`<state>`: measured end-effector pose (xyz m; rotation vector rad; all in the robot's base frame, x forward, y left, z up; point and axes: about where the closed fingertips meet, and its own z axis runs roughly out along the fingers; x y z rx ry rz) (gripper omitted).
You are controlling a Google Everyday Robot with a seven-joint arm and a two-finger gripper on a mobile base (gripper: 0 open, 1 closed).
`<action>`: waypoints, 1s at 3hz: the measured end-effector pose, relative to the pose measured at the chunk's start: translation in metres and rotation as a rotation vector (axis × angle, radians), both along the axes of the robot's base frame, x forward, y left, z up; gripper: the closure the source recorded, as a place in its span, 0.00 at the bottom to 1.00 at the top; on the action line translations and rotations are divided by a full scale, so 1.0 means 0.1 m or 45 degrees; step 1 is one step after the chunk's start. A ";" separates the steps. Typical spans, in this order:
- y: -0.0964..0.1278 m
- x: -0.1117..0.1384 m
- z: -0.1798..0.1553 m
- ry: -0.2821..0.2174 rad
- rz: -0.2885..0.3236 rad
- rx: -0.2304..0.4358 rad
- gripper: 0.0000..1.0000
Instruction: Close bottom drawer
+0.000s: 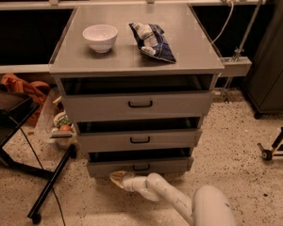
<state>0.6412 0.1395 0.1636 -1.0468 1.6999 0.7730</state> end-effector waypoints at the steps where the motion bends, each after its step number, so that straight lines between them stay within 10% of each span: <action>1: 0.07 0.12 0.04 -0.050 -0.030 0.012 1.00; 3: 0.12 0.54 0.07 -0.168 -0.132 -0.021 1.00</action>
Offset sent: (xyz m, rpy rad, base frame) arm 0.0583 0.0154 0.0070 -0.0204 -0.1474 -0.1150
